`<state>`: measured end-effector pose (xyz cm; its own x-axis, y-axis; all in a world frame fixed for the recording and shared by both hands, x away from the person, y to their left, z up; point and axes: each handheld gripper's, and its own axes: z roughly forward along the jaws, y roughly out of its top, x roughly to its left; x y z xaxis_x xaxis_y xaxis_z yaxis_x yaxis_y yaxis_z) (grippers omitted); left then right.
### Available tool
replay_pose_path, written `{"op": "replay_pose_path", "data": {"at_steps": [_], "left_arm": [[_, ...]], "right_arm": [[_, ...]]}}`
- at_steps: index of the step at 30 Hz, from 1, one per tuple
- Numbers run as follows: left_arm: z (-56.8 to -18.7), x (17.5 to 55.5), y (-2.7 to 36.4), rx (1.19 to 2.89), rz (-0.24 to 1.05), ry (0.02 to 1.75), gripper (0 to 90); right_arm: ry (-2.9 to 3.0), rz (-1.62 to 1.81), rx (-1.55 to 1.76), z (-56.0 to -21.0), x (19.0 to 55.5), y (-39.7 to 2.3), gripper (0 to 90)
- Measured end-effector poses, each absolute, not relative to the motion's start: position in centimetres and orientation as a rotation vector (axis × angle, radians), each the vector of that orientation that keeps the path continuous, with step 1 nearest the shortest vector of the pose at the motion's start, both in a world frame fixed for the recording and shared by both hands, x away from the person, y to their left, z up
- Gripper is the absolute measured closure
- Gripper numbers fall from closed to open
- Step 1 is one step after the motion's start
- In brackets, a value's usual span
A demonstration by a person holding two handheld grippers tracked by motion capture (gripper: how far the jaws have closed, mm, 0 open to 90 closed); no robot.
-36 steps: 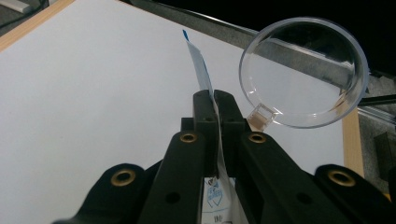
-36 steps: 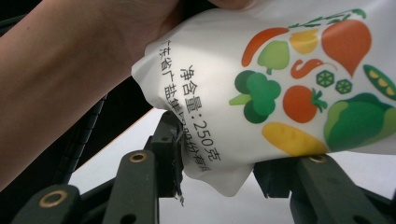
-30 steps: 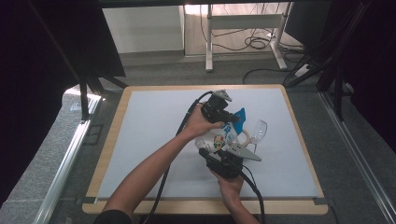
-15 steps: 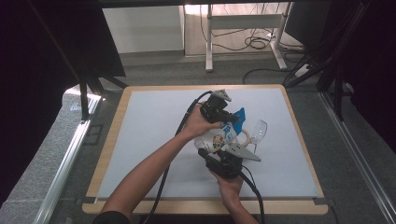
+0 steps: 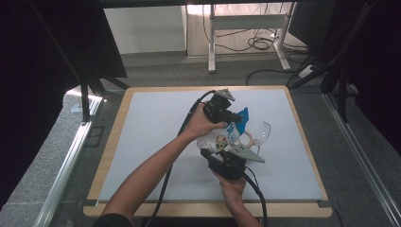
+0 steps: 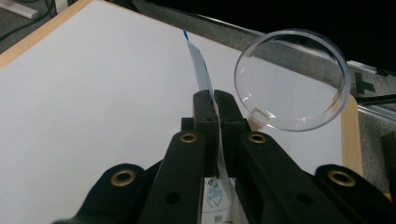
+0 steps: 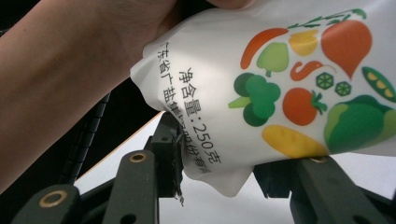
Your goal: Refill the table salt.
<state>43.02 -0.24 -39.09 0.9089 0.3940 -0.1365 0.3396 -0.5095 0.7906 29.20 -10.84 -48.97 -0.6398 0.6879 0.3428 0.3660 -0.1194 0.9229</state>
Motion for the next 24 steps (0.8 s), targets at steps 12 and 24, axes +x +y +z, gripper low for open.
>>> {"op": "replay_pose_path", "data": {"at_steps": [12,24], "left_arm": [[-39.04,43.36,-0.68,2.163,0.067,0.518,89.7],[-39.37,43.47,-1.03,2.177,0.056,0.518,89.7]], "right_arm": [[1.864,1.834,1.197,-48.98,29.42,-10.86,57.9],[1.876,1.824,1.202,-49.14,29.52,-11.01,58.3]]}}
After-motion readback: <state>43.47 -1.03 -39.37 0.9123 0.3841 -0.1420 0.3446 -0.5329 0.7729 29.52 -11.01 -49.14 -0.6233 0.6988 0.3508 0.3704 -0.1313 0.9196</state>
